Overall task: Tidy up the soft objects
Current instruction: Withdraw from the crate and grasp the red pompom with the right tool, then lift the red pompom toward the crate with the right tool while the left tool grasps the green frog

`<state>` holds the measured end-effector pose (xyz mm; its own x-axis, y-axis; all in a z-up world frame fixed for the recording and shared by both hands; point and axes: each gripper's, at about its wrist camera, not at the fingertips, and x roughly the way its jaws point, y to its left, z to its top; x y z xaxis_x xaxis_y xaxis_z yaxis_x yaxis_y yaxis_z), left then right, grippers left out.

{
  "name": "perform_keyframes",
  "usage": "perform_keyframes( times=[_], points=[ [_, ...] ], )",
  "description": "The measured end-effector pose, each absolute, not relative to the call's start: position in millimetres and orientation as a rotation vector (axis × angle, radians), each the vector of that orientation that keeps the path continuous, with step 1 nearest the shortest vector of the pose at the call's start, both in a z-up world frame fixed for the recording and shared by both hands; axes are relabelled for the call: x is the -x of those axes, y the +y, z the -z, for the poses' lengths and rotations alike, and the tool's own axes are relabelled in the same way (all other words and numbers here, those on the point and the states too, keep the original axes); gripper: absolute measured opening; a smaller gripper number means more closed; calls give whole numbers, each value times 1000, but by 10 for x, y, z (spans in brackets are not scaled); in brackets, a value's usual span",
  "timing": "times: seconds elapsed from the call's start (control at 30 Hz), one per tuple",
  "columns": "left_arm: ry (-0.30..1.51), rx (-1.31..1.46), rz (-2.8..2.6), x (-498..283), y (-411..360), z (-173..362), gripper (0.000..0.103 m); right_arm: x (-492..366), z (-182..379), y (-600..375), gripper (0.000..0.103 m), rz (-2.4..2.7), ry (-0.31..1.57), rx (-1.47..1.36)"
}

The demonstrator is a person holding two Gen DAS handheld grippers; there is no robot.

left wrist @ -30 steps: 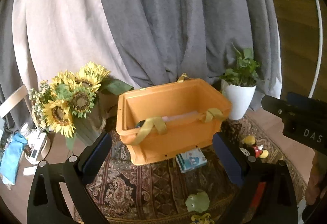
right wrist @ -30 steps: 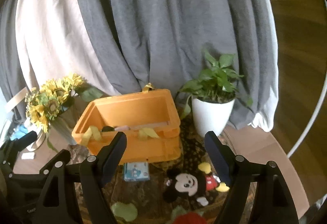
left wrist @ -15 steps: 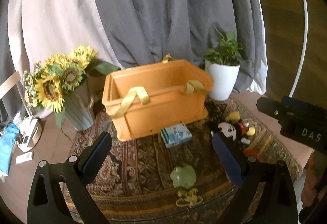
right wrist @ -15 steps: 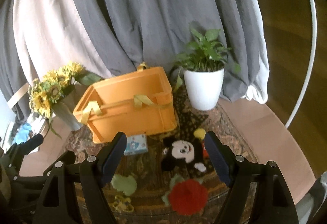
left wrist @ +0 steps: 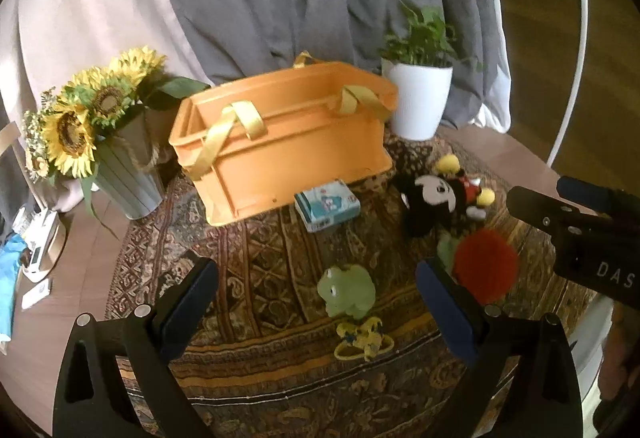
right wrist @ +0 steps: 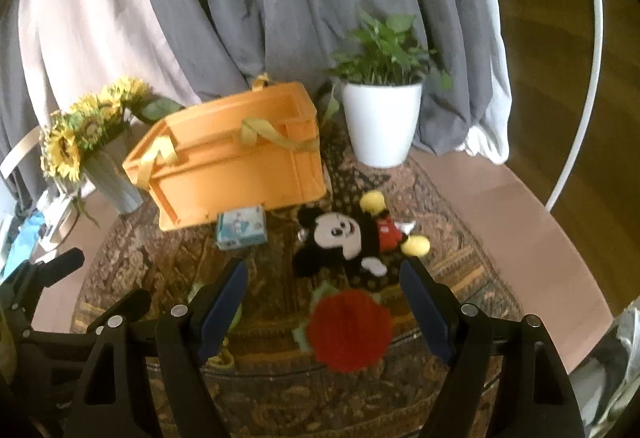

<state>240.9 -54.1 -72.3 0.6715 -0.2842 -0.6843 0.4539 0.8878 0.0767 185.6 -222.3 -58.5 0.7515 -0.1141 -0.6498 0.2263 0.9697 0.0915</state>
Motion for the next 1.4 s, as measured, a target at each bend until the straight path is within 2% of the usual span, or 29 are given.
perform_keyframes(
  times=[0.57, 0.9, 1.27, 1.4],
  points=[
    [799, -290, 467, -2555, -684, 1259, 100, -1864, 1200, -2314, 79, 216, 828, -229],
    [864, -261, 508, -2765, -751, 1575, 94, -1982, 1553, -2341, 79, 218, 860, -279],
    [908, -262, 523, -2928, -857, 1799, 77, -2097, 1783, -2411, 78, 255, 866, -289],
    [940, -258, 536, -2971, -876, 1882, 63, -2120, 1816, -2393, 75, 260, 858, -259]
  ],
)
